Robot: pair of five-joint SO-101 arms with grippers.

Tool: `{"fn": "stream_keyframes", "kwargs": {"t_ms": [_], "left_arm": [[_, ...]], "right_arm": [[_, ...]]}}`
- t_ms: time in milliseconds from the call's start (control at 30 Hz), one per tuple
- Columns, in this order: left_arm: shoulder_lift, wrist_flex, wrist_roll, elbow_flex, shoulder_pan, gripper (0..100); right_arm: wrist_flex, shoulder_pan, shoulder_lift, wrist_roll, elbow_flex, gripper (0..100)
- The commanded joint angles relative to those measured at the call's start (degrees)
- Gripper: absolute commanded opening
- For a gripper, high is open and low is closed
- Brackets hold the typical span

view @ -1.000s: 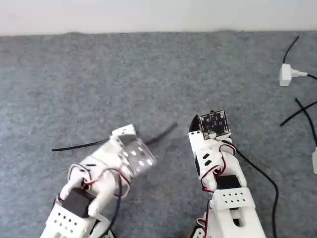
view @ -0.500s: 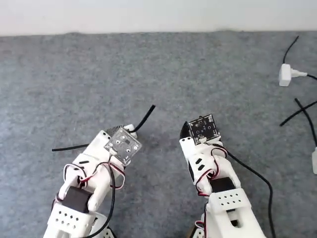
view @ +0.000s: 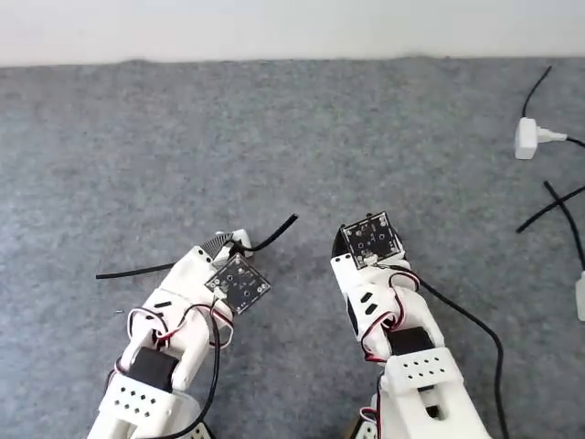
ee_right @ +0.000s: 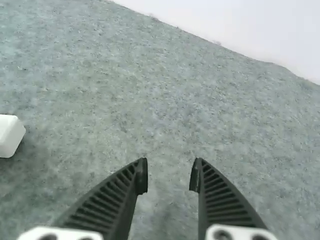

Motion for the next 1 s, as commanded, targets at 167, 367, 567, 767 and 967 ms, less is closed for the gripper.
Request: {"fn": "stream_keyframes", "kwargs": {"t_ms": [167, 367, 567, 767, 967], "left_arm": [[-0.2, 4.4, 5.8, -10.2, -0.2, 1], [8.0, 7.1, 7.8, -20.5, -0.2, 1], [35.3, 7.4, 10.8, -38.3, -7.1, 1], [57.5, 7.0, 11.3, -46.5, -9.6, 1], [61.9, 4.4, 11.3, -45.8, -13.3, 1]], "right_arm": [[-1.1, -0.7, 0.4, 0.8, -0.3, 16.2], [-1.1, -0.7, 0.4, 0.8, -0.3, 16.2], [-1.1, -0.6, 0.4, 0.8, -0.3, 16.2], [-1.1, -0.7, 0.4, 0.9, -0.3, 16.2], [-1.1, -0.7, 0.4, 1.0, -0.3, 16.2]]}}
